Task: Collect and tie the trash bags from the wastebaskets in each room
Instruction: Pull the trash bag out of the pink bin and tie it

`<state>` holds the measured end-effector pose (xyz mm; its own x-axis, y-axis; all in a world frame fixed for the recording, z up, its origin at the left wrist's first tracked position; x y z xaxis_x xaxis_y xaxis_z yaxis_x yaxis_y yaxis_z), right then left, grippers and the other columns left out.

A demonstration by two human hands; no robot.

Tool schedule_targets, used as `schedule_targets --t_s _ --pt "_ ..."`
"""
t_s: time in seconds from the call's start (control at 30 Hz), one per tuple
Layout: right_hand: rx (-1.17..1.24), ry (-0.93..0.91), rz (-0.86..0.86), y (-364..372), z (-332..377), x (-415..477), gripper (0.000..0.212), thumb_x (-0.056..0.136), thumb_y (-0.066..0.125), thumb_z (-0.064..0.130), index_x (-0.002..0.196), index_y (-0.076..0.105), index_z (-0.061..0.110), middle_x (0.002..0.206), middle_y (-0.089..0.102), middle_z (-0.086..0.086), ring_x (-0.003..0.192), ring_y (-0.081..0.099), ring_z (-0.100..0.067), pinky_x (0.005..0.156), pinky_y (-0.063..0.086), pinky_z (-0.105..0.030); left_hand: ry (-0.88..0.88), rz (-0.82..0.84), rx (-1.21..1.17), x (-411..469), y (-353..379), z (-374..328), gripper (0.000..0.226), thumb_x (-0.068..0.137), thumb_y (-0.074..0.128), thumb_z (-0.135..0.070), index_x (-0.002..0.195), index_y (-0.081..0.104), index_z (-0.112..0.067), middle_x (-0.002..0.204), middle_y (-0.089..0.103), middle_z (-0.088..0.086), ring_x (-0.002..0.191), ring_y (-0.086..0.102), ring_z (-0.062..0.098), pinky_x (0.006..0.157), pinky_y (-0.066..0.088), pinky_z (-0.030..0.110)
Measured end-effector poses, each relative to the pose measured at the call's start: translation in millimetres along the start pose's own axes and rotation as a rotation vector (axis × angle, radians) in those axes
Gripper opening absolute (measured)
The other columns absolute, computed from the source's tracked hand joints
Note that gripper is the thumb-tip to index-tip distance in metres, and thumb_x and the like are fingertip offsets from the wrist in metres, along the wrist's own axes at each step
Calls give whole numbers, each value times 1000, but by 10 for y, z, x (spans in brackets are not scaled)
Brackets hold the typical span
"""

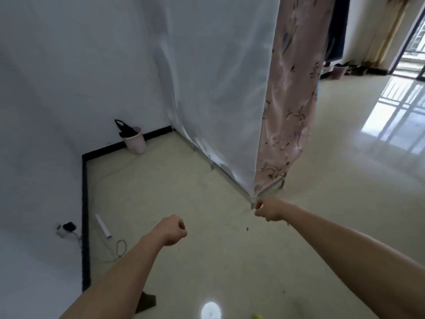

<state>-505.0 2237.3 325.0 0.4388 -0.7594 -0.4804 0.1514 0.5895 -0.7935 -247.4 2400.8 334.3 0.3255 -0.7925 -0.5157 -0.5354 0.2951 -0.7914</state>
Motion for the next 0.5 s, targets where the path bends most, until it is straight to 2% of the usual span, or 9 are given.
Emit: schedule_targets --t_s 0.07,0.2,0.33,0.43,0.5 --pt "-31 -27 16 -286 259 577 15 88 62 23 79 67 12 80 66 -7 76 65 -24 66 47 -29 -36 -35 -19 302 -339 60 24 89 58 -23 106 69 -10 110 70 10 102 65 24 74 43 22" --pt "-93 -141 8 -708 1038 1620 23 88 64 30 102 71 12 95 69 -5 80 65 -20 68 50 -27 -137 -160 -92 808 -1027 372 25 90 58 -25 109 67 -11 116 67 9 106 62 23 84 46 25" --pt "-111 -261 101 -694 1895 2453 26 88 64 29 108 67 14 99 67 -5 87 67 -21 78 52 -31 -262 -150 -140 1199 -1396 890 30 93 57 -27 116 63 -9 122 62 9 110 59 23 90 46 28" --pt "-166 -350 141 -645 2461 2989 26 88 64 31 110 67 16 105 68 -5 83 65 -18 73 49 -28 -342 -125 -178 1573 -1643 1293 31 93 57 -25 116 63 -5 121 63 13 109 61 27 89 49 30" --pt "-183 -384 161 -614 2863 3474 28 88 65 31 112 66 16 108 67 -5 84 65 -19 73 48 -27 -366 -114 -208 1967 -1869 1613 31 93 57 -22 116 63 -1 128 59 18 109 62 30 87 50 31"
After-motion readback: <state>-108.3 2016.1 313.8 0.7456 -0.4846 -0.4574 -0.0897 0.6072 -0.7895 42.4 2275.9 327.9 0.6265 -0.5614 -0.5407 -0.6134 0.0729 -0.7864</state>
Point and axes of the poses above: each hand's wrist, its own x-axis towards the middle knuckle, its own y-axis out of the palm, z = x × y, the point moved 4 cm from there along x, towards the middle knuckle
